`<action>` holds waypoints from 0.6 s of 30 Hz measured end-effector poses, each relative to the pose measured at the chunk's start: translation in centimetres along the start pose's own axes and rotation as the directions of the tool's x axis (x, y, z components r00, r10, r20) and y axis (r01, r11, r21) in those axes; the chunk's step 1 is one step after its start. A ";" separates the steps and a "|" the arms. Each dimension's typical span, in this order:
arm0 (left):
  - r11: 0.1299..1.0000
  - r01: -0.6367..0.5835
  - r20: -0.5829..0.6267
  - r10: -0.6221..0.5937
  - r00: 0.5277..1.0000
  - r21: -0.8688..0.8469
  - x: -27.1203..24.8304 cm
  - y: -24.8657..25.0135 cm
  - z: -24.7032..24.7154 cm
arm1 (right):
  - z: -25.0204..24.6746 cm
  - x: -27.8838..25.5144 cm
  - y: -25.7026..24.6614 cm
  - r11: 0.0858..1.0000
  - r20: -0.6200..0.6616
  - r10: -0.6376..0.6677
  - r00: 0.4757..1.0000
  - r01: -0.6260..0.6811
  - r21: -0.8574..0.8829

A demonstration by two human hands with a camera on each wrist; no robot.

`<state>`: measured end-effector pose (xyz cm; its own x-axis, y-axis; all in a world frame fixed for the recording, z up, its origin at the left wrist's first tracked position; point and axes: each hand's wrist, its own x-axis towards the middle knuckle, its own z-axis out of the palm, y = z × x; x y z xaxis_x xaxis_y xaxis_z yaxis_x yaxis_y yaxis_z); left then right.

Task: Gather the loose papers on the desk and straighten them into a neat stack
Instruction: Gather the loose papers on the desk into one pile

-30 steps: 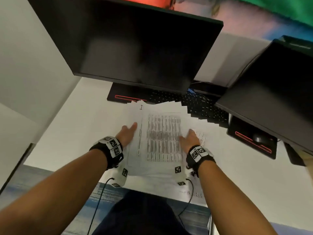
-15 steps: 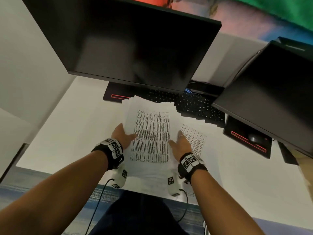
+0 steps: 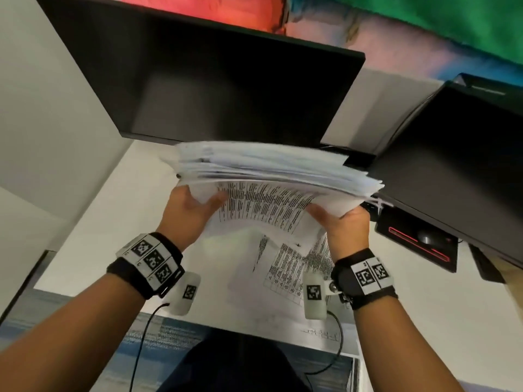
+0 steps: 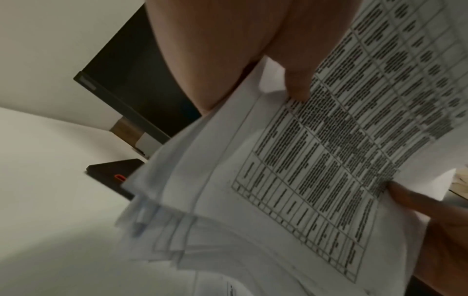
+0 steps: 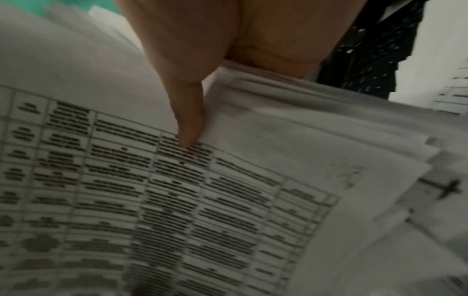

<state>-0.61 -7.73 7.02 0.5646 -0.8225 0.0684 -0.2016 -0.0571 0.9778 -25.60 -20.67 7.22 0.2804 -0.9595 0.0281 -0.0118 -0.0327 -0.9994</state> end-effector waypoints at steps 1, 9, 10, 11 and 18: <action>1.000 -0.010 0.007 0.010 1.000 -0.019 0.0 -0.2 0.1 | 0.0 -0.1 0.0 0.999 0.007 -0.040 0.999 0.040 -0.029; 0.998 0.056 -0.078 -0.053 0.995 0.036 1.0 -2.1 2.1 | 1.0 -0.9 1.9 0.990 -0.043 0.134 0.990 -0.136 -0.045; 0.996 0.088 -0.060 -0.089 0.994 -0.017 1.0 -2.2 2.1 | 1.1 -0.9 2.1 0.985 -0.038 0.165 0.986 -0.166 -0.036; 0.989 0.138 -0.016 -0.139 0.990 -0.060 1.1 -2.6 1.9 | 1.3 -0.9 2.4 0.978 -0.033 0.203 0.979 -0.204 -0.029; 0.967 0.255 0.058 -0.254 0.965 -0.013 1.0 -4.4 2.5 | 2.0 -0.8 3.4 0.966 -0.088 0.257 0.962 -0.259 -0.010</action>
<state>-1.21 -9.71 2.27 0.5496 -0.8126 -0.1942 -0.0405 -0.2582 0.9653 -23.92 -19.45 3.80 0.1820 -0.9565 -0.2279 -0.0940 0.2138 -0.9723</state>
